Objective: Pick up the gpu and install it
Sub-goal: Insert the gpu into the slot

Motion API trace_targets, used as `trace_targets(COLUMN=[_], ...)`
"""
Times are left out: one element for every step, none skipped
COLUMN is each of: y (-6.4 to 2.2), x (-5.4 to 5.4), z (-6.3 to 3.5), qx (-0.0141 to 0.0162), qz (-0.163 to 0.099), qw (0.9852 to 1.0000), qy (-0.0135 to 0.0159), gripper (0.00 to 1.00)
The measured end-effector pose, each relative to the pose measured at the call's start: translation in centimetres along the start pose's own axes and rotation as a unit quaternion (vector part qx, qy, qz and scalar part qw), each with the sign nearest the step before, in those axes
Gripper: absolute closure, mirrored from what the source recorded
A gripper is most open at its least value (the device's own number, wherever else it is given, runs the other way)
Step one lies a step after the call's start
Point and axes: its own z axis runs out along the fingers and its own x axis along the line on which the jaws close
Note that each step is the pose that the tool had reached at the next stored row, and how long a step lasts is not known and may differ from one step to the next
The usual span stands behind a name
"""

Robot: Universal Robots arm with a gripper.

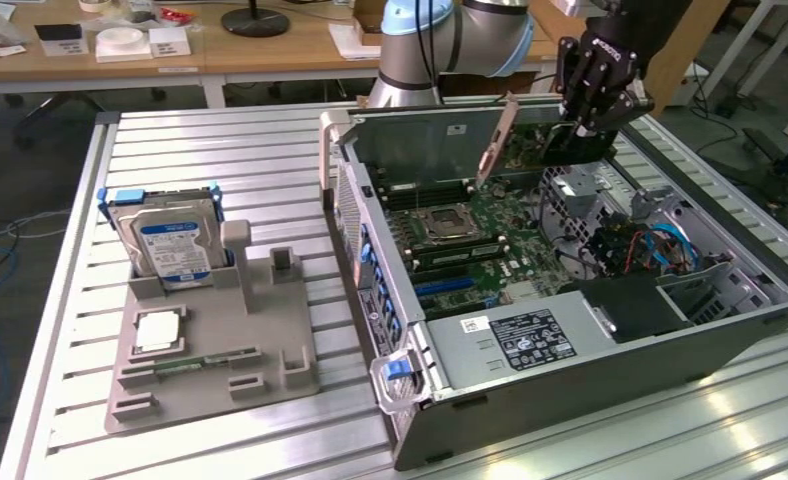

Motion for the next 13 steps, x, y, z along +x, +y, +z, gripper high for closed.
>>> trace_targets(y=[0.05,0.11,0.17,0.24,0.33,0.43,0.52,0.61,0.71,0.81,0.90,0.99,1.08], x=[0.0,0.0,0.1,0.2,0.4,0.5,0.7,0.9,1.0,1.2,1.3,1.4,1.5], z=[0.07,0.12,0.15,0.17,0.20,0.23,0.26,0.30,0.37,0.43,0.49,0.54,0.58], qx=[0.0010,0.0015,0.0016,0.0017,0.0018,0.0018,0.0019,0.0019,0.0021,0.0023,0.0024,0.0026,0.0026], qz=[0.000,0.000,-0.001,-0.001,-0.001,-0.001,-0.001,-0.001,-0.001,-0.001,-0.001,-0.001,-0.001], qw=[1.0000,1.0000,1.0000,1.0000,1.0000,1.0000,1.0000,1.0000,1.0000,1.0000,1.0000,1.0000,1.0000], qy=[0.0000,0.0000,0.0001,0.0001,0.0000,0.0001,0.0000,0.0000,0.0000,0.0000,0.0000,0.0000,0.0000], gripper=[0.73,0.73,0.73,0.73,0.73,0.73,0.73,0.73,0.73,0.73,0.73,0.73,0.73])
